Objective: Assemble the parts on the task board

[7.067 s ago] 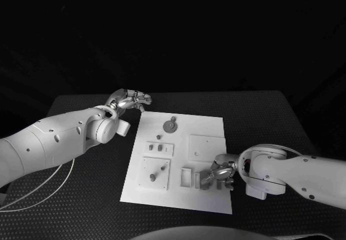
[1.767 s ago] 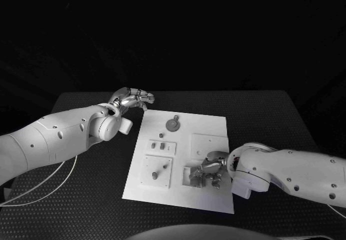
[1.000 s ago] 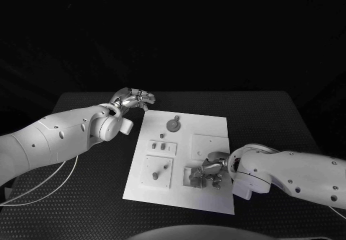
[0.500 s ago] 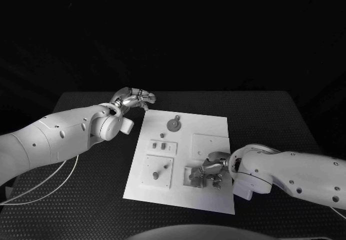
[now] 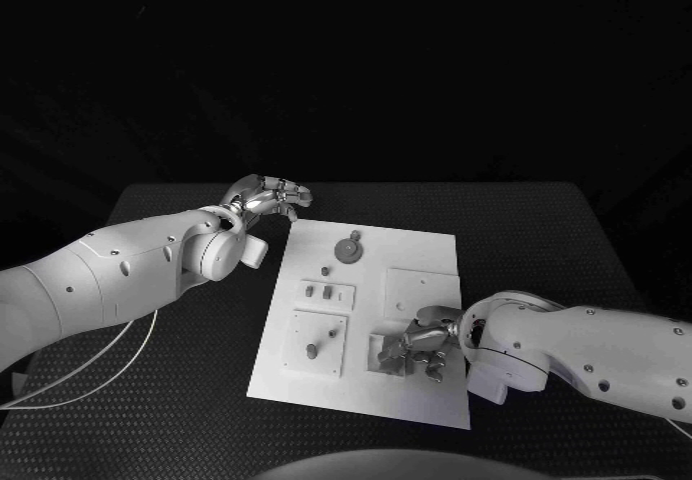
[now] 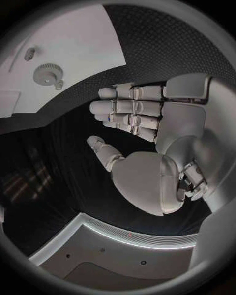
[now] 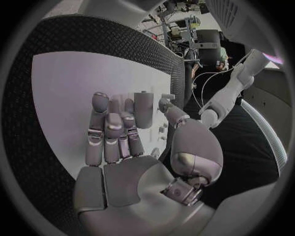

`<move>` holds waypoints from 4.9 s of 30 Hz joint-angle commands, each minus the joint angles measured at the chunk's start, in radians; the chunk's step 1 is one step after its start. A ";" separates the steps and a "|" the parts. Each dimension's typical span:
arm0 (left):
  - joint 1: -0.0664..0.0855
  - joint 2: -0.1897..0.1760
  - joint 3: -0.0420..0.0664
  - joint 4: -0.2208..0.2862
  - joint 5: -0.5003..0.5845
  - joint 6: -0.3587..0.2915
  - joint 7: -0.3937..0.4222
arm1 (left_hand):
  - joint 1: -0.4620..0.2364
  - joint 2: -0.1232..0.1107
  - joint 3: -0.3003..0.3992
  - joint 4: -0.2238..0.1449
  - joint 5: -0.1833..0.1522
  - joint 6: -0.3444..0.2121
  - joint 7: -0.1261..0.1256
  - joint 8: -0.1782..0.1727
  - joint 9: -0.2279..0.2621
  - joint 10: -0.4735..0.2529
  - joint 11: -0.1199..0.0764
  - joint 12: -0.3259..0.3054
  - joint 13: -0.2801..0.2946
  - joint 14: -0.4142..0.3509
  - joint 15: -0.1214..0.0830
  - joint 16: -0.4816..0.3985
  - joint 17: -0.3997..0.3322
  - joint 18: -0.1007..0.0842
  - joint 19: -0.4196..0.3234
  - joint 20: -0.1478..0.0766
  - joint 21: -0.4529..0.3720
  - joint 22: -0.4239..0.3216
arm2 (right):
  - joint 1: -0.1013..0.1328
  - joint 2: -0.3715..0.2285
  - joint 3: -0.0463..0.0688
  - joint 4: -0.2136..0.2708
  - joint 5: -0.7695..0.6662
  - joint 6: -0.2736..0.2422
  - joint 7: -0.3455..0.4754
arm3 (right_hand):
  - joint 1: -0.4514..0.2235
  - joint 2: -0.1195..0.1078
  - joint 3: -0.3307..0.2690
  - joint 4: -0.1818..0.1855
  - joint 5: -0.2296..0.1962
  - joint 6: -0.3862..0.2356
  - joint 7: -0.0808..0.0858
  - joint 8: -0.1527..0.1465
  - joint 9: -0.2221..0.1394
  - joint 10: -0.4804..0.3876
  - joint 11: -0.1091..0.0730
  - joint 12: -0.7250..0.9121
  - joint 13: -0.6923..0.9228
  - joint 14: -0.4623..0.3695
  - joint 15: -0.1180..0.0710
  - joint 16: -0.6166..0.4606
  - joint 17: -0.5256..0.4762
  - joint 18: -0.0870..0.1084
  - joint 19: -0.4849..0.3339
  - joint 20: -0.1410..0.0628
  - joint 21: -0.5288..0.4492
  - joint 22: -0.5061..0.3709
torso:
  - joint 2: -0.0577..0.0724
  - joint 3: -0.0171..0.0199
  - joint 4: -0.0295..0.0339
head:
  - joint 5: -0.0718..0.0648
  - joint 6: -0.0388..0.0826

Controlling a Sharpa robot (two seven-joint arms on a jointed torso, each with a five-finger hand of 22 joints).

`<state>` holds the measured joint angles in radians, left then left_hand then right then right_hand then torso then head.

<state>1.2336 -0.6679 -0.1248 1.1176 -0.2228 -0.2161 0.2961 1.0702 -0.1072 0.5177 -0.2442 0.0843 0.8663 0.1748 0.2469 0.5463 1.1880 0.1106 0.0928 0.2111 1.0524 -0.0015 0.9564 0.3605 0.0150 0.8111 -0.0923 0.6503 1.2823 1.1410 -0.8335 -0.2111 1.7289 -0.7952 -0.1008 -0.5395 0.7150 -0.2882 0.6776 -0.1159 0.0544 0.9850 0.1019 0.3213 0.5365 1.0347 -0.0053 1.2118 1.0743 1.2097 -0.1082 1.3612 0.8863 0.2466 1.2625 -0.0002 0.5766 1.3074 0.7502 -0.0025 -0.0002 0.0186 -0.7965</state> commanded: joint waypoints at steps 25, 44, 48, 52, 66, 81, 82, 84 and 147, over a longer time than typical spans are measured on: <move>0.001 0.000 0.001 0.002 0.005 0.013 0.005 | -0.010 -0.002 0.002 0.007 -0.004 -0.009 0.002 -0.002 0.001 -0.010 0.001 -0.002 -0.002 -0.001 0.005 -0.006 0.003 0.018 0.005 -0.003 -0.005 0.002 | 0.013 -0.018 0.000 0.022 -0.030 0.027 0.016 | -0.007 0.009 -0.001 0.008 -0.005 -0.003 0.001 0.004 0.004 -0.005 -0.002 -0.003 0.003 -0.001 -0.005 -0.006 0.004 0.015 -0.002 -0.005 0.002 0.014 | 0.000 -0.0006 0.0002 | 0.001 0.000; 0.001 0.000 0.001 0.002 0.005 0.012 0.005 | -0.010 -0.002 0.002 0.007 -0.004 -0.009 0.002 -0.002 0.001 -0.010 0.001 -0.002 -0.002 -0.001 0.005 -0.006 0.004 0.018 0.005 -0.003 -0.005 0.003 | 0.018 -0.020 0.001 0.026 -0.035 0.026 0.019 | -0.005 0.011 0.001 0.009 -0.005 -0.002 0.000 0.004 0.004 -0.003 -0.003 -0.003 0.003 0.000 -0.006 -0.007 0.005 0.015 -0.001 -0.006 0.002 0.014 | 0.000 0.0001 0.0002 | 0.001 -0.001; 0.001 0.000 0.001 0.002 0.005 0.012 0.005 | -0.009 -0.002 0.002 0.007 -0.004 -0.009 0.002 -0.002 0.001 -0.011 0.001 -0.002 -0.002 -0.001 0.005 -0.006 0.004 0.018 0.005 -0.003 -0.005 0.003 | 0.018 -0.024 0.001 0.024 -0.041 0.025 0.019 | -0.004 0.011 0.001 0.010 -0.005 -0.002 0.000 0.005 0.005 -0.003 -0.003 -0.003 0.003 0.000 -0.006 -0.007 0.005 0.015 0.000 -0.006 0.002 0.014 | 0.000 0.0000 0.0000 | 0.001 -0.002; 0.001 -0.001 0.001 0.002 0.005 0.012 0.005 | -0.009 -0.002 0.002 0.007 -0.004 -0.010 0.002 -0.002 0.001 -0.011 0.001 -0.002 -0.002 -0.001 0.005 -0.006 0.004 0.018 0.006 -0.003 -0.006 0.003 | 0.018 -0.026 0.001 0.022 -0.051 0.025 0.023 | -0.002 0.014 0.003 0.011 -0.005 -0.002 0.000 0.005 0.005 -0.002 -0.003 -0.004 0.003 0.001 -0.006 -0.007 0.006 0.015 0.000 -0.007 0.002 0.014 | 0.000 0.0002 0.0000 | 0.002 -0.001; 0.001 -0.001 0.001 0.002 0.005 0.013 0.005 | -0.009 -0.002 0.002 0.008 -0.004 -0.009 0.002 -0.002 0.002 -0.010 0.001 -0.001 -0.002 -0.001 0.005 -0.007 0.004 0.018 0.006 -0.003 -0.006 0.003 | 0.029 -0.102 0.007 0.026 -0.110 -0.006 0.093 | 0.107 0.051 0.024 -0.049 -0.003 0.001 -0.001 0.006 0.011 0.009 -0.004 -0.004 0.007 0.011 -0.007 -0.013 0.012 0.015 0.007 -0.009 0.004 0.015 | 0.000 0.0001 -0.0007 | -0.004 0.006; 0.001 0.000 0.001 0.002 0.005 0.017 0.003 | -0.010 -0.002 0.002 0.009 -0.004 -0.009 0.002 -0.001 0.002 -0.010 0.001 -0.001 -0.001 -0.001 0.005 -0.007 0.005 0.018 0.006 -0.003 -0.006 0.004 | 0.031 -0.077 0.000 -0.025 -0.173 0.007 -0.034 | 0.110 0.110 -0.003 -0.075 -0.002 0.048 -0.015 0.030 0.040 0.033 -0.017 -0.001 0.020 0.025 -0.015 -0.024 0.020 0.015 0.013 0.004 0.004 0.014 | 0.000 0.0021 -0.0007 | -0.012 0.009; 0.001 0.000 0.001 0.002 0.005 0.017 0.003 | -0.010 -0.002 0.001 0.009 -0.004 -0.009 0.002 -0.001 0.002 -0.010 0.001 -0.001 -0.001 -0.001 0.005 -0.007 0.005 0.018 0.006 -0.003 -0.006 0.004 | 0.030 -0.072 -0.001 -0.026 -0.182 0.008 -0.038 | 0.098 0.111 -0.007 -0.070 -0.003 0.055 -0.018 0.032 0.041 0.038 -0.019 0.001 0.021 0.028 -0.018 -0.023 0.022 0.015 0.016 0.003 0.006 0.014 | 0.000 0.0016 -0.0005 | -0.012 0.009; 0.001 0.001 0.001 0.002 0.005 0.017 0.002 | -0.010 -0.002 0.001 0.009 -0.004 -0.009 0.002 -0.001 0.002 -0.010 0.001 -0.001 -0.001 -0.001 0.005 -0.007 0.005 0.018 0.006 -0.003 -0.006 0.004 | 0.025 -0.065 -0.003 -0.029 -0.184 0.010 -0.043 | 0.083 0.108 -0.009 -0.063 -0.004 0.062 -0.022 0.034 0.043 0.044 -0.023 0.000 0.023 0.032 -0.021 -0.023 0.024 0.015 0.019 0.003 0.008 0.015 | 0.000 0.0012 0.0001 | -0.013 0.007; 0.001 -0.007 0.001 0.005 0.005 0.017 0.001 | -0.012 0.000 0.002 0.013 -0.004 -0.008 0.001 0.000 0.002 -0.010 0.000 0.000 -0.001 -0.001 0.005 -0.009 0.007 0.018 0.006 -0.003 -0.008 0.006 | -0.021 -0.027 -0.019 -0.040 -0.326 0.073 -0.068 | 0.086 0.195 0.011 -0.150 -0.006 0.083 -0.032 0.033 0.053 0.090 -0.034 -0.016 0.055 0.054 -0.033 -0.047 0.052 0.015 0.027 0.005 0.020 0.015 | 0.000 -0.0001 0.0004 | -0.012 -0.004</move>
<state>1.2339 -0.6748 -0.1249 1.1202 -0.2227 -0.2102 0.2906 1.0702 -0.1072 0.5200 -0.2366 0.0843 0.8610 0.1766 0.2469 0.5477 1.1865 0.1115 0.0928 0.2107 1.0525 -0.0014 0.9525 0.3665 0.0151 0.8110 -0.0922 0.6465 1.2873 1.1307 -0.8526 -0.2205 1.7033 -1.0895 -0.0607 -0.5654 0.8104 -0.0925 0.6873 -0.2636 0.0543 1.0731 0.0650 0.3611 0.5902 1.1171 -0.0376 1.1993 1.1278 1.2634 -0.1352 1.3187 0.9375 0.2555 1.2823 0.0016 0.5904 1.3074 0.7501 -0.0026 0.0000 0.0068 -0.8010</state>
